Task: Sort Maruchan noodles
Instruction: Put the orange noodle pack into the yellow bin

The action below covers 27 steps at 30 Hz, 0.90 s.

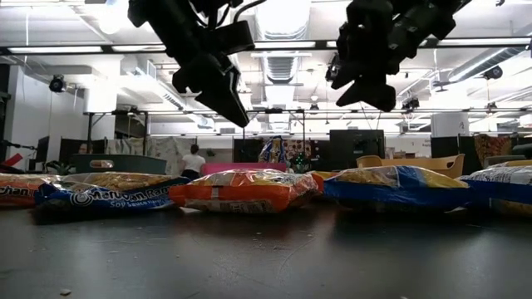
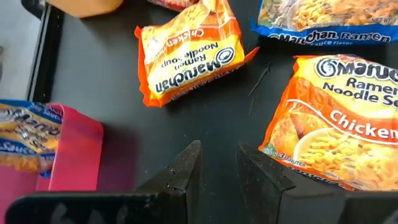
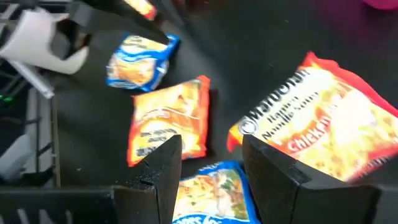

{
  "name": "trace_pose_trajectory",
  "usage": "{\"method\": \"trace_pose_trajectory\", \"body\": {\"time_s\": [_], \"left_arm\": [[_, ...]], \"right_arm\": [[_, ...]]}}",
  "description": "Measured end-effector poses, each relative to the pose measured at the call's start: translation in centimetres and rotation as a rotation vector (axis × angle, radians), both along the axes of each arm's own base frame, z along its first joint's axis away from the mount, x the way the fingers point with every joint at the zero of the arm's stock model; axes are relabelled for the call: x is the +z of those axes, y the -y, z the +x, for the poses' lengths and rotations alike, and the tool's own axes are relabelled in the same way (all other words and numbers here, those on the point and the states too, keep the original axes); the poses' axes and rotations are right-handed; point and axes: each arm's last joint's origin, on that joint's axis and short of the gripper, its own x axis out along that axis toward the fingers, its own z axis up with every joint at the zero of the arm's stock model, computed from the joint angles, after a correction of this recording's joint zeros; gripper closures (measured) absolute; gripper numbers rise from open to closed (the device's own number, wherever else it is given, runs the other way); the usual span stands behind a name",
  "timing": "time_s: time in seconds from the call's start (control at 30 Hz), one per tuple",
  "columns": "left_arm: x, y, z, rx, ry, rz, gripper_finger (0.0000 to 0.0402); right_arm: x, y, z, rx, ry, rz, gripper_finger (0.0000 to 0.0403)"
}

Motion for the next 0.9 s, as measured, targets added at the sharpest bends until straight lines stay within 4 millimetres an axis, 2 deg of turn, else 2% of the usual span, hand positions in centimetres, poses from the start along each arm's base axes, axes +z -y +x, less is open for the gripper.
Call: {"method": "trace_pose_trajectory", "body": {"time_s": [0.17,0.53,0.63,0.9], "left_arm": [[0.0,-0.2,-0.1,-0.024,-0.006,0.02,0.0319],[1.3,-1.4,-0.8,-0.042,0.036,-0.024,0.0319],[1.5,-1.4,-1.3,-0.043,0.043,-0.023,0.0319],[1.4,-1.3,-3.8,-0.037,0.142,-0.026,0.0319]], "right_arm": [[-0.8,0.2,0.4,-0.061,-0.127,-0.013,0.0245],[-2.9,1.0,2.9,-0.083,-0.412,-0.071,0.0245],[-3.8,1.2,3.4,-0.095,-0.497,-0.099,0.0246],[-5.7,1.6,5.3,-0.081,-0.57,-0.131,0.0254]]}}
